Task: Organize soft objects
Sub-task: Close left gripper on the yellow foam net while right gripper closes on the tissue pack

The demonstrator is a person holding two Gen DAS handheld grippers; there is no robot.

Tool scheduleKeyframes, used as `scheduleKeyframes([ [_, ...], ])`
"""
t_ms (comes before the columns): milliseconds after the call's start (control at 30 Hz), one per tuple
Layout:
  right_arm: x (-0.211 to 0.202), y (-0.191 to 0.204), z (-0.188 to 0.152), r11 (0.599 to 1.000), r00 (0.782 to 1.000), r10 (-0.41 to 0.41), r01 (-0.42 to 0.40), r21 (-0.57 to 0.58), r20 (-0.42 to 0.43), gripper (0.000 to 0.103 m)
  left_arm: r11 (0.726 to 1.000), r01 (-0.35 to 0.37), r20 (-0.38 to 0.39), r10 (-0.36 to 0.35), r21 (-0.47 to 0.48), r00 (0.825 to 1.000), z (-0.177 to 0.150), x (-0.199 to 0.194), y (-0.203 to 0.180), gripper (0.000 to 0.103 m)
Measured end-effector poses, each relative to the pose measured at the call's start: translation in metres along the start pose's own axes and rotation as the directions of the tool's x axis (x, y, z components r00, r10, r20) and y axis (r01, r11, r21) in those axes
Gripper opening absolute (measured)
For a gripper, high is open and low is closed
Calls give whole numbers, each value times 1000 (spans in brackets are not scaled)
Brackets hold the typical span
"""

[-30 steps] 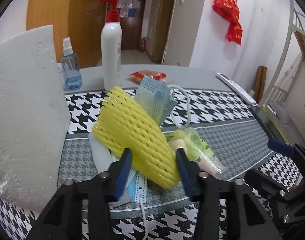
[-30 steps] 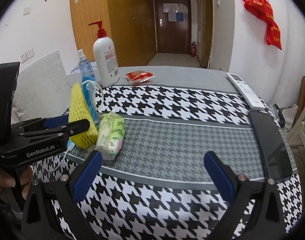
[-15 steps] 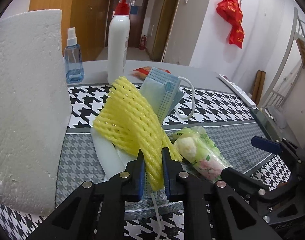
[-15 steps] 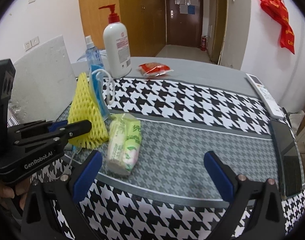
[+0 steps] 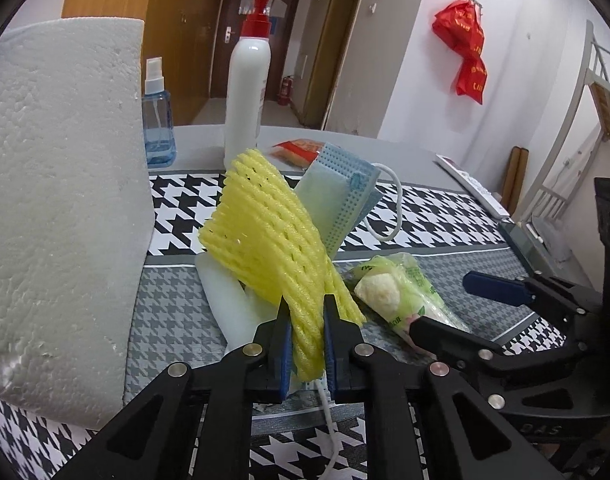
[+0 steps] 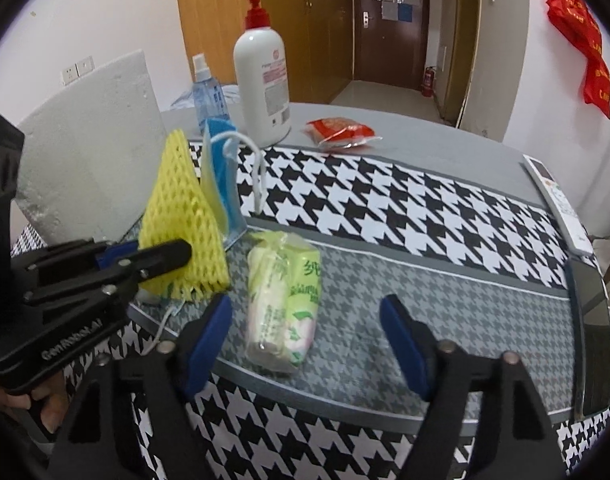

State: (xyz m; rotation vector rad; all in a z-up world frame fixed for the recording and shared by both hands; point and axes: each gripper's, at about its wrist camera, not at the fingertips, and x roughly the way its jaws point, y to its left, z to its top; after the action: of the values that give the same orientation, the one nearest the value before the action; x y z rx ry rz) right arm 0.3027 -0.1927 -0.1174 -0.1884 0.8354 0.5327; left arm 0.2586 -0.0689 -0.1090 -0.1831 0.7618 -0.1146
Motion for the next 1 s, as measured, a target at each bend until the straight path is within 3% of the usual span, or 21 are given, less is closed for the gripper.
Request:
scheduleKeyframes([
  [133,3,1,0,1000,1000,9,-9,-3,-14,68,1000,7,1,-7,6,1000,0,-3,1,14],
  [233,7,2,0,1000,999,23,-23,-10,-32,54,1000,6,5,-6,8,1000,0,-4,1,14],
  [467,10,2,-1,1000,999,5,-6,-19,-47,40,1000,6,7,-7,21,1000,0,-3,-3,13],
  [633,16,4,0,999,998,3,-5,-36,-66,40,1000,24,-8,-24,14,1000,1,0,-4,13],
  [733,20,4,-1,999,998,2,-4,-37,-69,31,1000,26,-9,-26,10,1000,1,1,-4,13],
  [1000,-2,3,-4,1000,1000,-3,2,-30,-11,29,999,20,35,-21,46,999,1,-15,-10,12],
])
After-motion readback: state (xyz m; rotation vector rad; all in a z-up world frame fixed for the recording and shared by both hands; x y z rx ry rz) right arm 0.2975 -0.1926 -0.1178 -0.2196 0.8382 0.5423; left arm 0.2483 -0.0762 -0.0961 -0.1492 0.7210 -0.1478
